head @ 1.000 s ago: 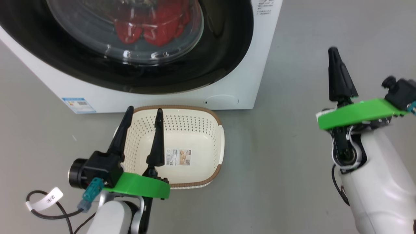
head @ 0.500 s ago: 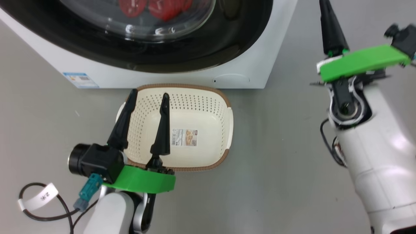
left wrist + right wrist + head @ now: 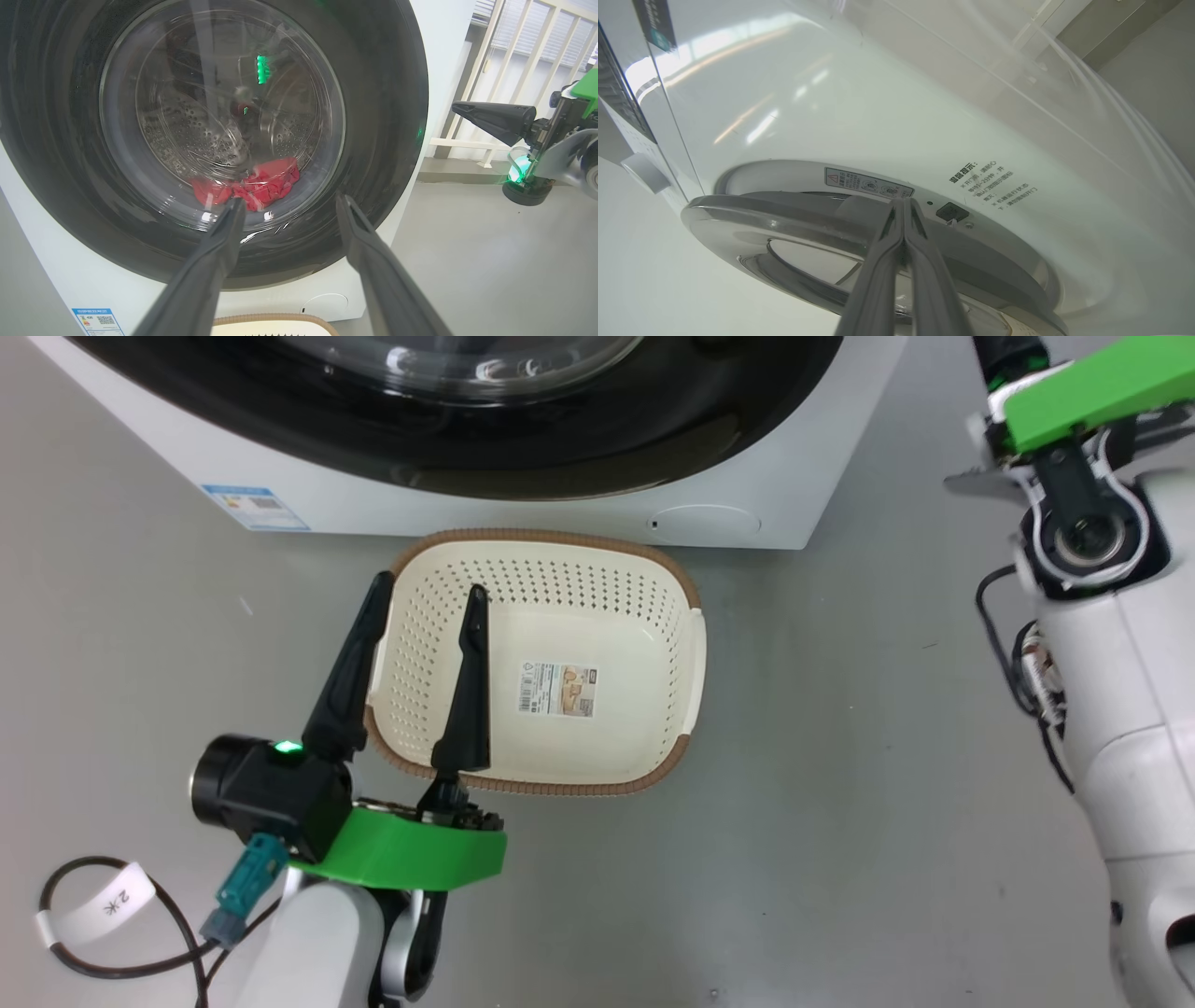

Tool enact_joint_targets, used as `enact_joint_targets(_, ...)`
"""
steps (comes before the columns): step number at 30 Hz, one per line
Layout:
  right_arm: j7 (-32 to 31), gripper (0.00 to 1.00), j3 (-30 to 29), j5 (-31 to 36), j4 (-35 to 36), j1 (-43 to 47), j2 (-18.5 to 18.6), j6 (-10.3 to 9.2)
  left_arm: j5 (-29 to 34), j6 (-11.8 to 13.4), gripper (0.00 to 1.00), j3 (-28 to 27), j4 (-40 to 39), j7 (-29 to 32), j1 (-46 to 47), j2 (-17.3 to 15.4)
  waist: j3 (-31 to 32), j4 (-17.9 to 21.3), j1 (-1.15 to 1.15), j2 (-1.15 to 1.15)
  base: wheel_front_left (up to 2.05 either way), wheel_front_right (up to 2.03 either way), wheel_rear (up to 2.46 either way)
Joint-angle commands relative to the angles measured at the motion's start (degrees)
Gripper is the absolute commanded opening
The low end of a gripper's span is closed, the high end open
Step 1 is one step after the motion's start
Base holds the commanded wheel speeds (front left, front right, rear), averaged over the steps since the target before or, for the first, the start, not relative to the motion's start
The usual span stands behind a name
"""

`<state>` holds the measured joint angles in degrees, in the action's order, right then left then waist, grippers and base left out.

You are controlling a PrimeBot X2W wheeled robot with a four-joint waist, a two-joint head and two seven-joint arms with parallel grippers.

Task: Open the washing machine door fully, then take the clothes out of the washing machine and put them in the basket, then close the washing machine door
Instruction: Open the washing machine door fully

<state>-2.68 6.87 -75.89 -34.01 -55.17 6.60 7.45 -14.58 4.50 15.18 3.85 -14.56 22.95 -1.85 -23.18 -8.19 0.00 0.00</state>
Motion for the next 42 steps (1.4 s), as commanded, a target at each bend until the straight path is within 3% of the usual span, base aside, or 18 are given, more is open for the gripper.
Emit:
enact_joint_targets(1,-0.6,0.00,0.7,-0.8,0.9,-2.3,-0.2,0.03,0.4,-0.2,1.00,-1.7,-2.0,-0.4,1.3,-1.0,-0.6,-0.6,0.00,0.00,0.00,0.00,0.00)
enact_joint_targets(14,-6.6,0.00,0.9,-4.5,-3.6,-8.0,0.8,0.03,0.1,-0.6,1.00,-1.6,-2.2,-0.4,1.5,-1.0,-2.6,-2.5,0.00,0.00,0.00,0.00,0.00)
enact_joint_targets(35,-12.7,0.00,3.9,-3.9,-13.8,-15.6,3.0,0.03,-1.2,-0.6,1.00,-0.6,-2.0,-0.4,2.5,-1.0,-4.9,-5.9,0.00,0.00,0.00,0.00,0.00)
enact_joint_targets(42,-16.0,0.00,5.4,-4.3,-13.6,-17.0,2.4,0.03,-1.5,-0.5,1.00,-0.7,-2.0,-0.4,2.7,-1.0,-5.5,-6.0,0.00,0.00,0.00,0.00,0.00)
